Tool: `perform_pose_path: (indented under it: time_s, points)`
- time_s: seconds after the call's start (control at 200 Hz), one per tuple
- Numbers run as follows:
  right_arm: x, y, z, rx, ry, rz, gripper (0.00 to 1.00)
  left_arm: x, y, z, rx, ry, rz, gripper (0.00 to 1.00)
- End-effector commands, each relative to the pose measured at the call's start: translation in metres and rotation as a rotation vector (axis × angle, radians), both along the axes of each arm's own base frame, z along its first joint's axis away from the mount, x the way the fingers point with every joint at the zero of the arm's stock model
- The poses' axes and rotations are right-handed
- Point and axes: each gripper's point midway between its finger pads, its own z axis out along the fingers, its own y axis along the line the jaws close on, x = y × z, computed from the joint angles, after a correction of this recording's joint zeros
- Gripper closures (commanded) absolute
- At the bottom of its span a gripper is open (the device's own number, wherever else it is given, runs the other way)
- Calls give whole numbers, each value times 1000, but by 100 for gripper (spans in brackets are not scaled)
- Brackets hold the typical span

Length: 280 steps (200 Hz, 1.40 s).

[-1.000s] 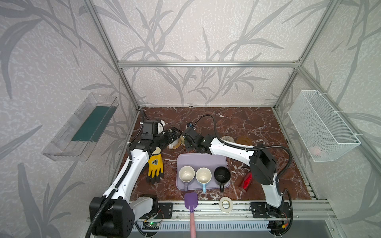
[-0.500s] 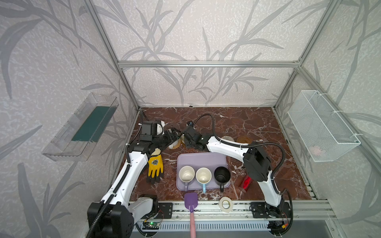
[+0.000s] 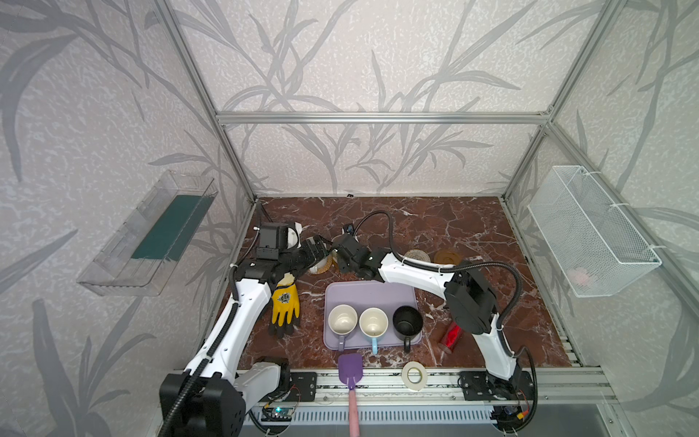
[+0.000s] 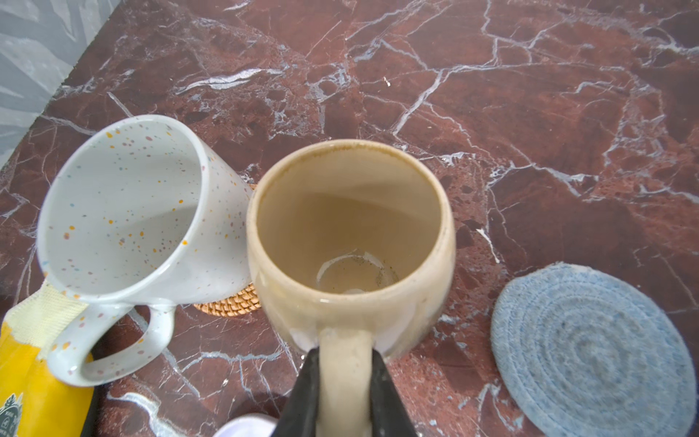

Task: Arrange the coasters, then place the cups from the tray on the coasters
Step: 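Carry the cream mug toward the wooden coaster beside the speckled mug, then lower the cream mug onto the wooden coaster with right gripper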

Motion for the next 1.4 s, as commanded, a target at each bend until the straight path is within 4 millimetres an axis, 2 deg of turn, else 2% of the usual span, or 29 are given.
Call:
perform_pose_path:
  time_s: [0.0, 0.105, 0.25, 0.59, 0.75, 0.885, 1.02, 1.185, 1.395]
  points:
    - [-5, -4, 10, 3, -35, -21, 100, -4, 2, 2, 7, -15, 2, 3]
    - [-16, -9, -1, -2, 1, -23, 100, -4, 2, 0, 8, -14, 6, 3]
    - [-24, -19, -5, -21, 8, -32, 100, -4, 2, -2, 2, -12, 5, 3]
    - [-37, -23, -16, -20, 53, -1, 100, -4, 2, -7, 2, -7, 10, 3]
    - [-37, -12, -13, -2, 63, 35, 87, -3, 2, -7, 0, -7, 9, 3]
    - [-36, -7, -12, -3, 66, 47, 85, -3, 2, -9, 3, -6, 6, 3]
    - [-39, -5, -10, 7, 83, 56, 69, -3, 2, -11, 4, -1, 5, 3]
    - [-36, -8, -10, -12, 70, 44, 65, -2, 3, -11, 11, -5, 11, 3]
    - [-31, -7, -1, -50, 67, 51, 66, -2, 3, -9, 8, -13, 7, 3]
